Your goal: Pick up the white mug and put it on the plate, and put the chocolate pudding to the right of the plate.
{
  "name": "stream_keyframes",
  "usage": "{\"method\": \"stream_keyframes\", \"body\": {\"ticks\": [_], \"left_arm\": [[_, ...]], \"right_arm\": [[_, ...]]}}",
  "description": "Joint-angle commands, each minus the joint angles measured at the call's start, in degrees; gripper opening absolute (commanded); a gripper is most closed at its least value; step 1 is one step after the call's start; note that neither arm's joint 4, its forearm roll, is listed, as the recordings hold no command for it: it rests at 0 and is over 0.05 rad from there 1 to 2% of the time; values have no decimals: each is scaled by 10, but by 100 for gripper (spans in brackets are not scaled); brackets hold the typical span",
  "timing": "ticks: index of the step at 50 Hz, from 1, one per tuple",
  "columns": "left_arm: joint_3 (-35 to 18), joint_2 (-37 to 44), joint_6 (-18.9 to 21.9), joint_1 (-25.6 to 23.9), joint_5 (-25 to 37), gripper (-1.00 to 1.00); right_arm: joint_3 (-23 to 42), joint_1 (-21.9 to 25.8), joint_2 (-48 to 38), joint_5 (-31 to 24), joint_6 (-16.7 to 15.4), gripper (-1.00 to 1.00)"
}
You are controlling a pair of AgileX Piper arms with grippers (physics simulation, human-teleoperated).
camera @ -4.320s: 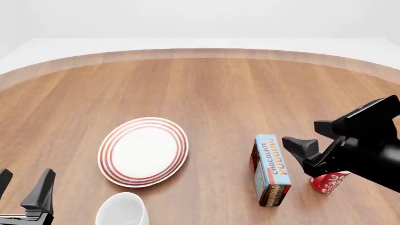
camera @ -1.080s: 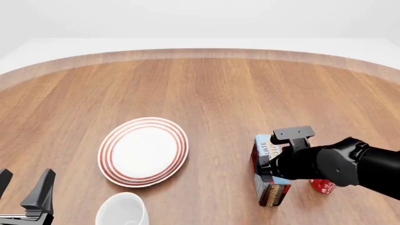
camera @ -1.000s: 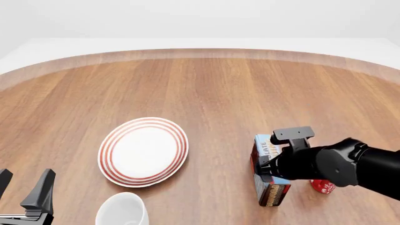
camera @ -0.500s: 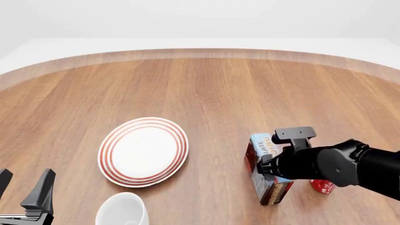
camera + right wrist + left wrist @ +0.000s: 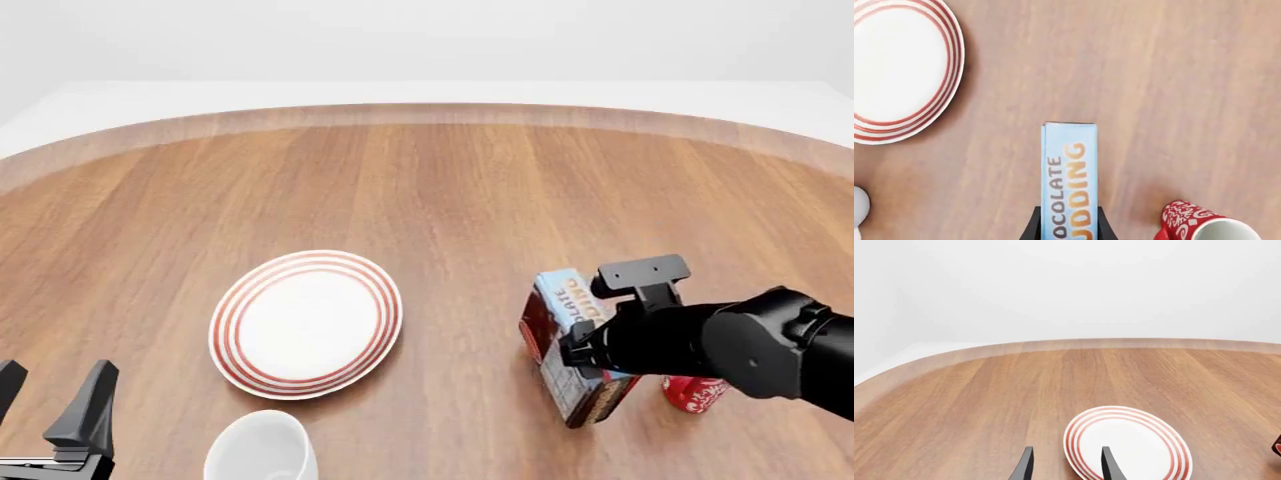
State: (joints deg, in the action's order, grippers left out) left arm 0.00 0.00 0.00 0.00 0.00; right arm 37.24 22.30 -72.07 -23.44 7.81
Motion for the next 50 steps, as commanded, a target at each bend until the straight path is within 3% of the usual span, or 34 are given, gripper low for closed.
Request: {"method": "stream_keyframes", "body": {"ticks": [1, 32, 50], "left_arm": [[0, 0, 0, 0, 0, 100], [0, 0, 0, 0, 0, 100], [0, 0, 0, 0, 0, 100]], "right_arm": [[9, 0, 35, -18, 6, -100], [35, 25, 56, -10, 39, -100], [70, 50, 26, 9, 79, -100]]}}
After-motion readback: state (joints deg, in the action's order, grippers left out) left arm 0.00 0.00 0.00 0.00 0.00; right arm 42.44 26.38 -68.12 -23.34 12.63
